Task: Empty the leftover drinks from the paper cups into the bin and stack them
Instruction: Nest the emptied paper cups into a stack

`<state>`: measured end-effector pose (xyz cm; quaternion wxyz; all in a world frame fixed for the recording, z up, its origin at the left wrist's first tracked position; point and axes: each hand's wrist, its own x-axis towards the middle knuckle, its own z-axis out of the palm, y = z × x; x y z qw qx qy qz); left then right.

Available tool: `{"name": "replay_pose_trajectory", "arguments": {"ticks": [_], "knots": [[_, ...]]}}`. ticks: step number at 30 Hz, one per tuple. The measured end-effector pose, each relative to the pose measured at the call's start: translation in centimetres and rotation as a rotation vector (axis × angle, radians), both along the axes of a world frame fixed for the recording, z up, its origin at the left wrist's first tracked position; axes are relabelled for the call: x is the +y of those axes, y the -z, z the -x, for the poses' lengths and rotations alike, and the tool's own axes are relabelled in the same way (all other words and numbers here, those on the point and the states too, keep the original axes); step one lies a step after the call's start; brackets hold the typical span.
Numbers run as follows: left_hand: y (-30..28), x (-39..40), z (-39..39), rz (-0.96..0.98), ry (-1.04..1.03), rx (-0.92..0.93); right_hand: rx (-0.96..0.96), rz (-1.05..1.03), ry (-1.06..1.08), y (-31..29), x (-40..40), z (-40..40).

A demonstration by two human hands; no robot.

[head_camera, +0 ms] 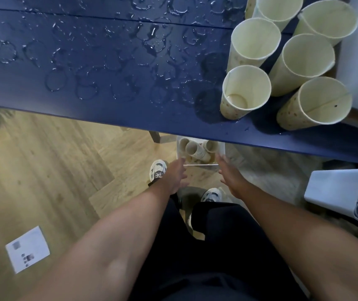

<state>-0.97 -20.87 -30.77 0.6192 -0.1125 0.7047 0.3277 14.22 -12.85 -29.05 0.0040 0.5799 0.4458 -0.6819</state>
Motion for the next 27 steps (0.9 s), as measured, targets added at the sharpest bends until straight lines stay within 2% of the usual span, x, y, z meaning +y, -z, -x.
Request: {"name": "replay_pose_trajectory", "arguments": {"ticks": [5,11,16,20,27], "knots": [[-2.2,-1.2,-0.2,-0.009,0.132,0.096,-0.099,-0.012,-0.105,-2.2,0.1,-0.8],[-7.0,-1.7,-0.8,-0.09,0.375,0.229,-0.088,-0.039,-0.327,-7.2,-0.2,-1.0],[-11.3,-2.3,-1.3,-0.226,0.691,0.484,-0.093,-0.065,-0.436,-11.2,-0.8,-1.6],[-14.1,-2.4,-0.8,-0.36,0.756,0.589,-0.066,-0.143,-0.54,-14.4,-1.1,-1.7],[-20.3,-1.3,1.9,-0.521,0.831,0.679,-0.13,-0.334,-0.809,-22.2,1.0,-0.1]]}}
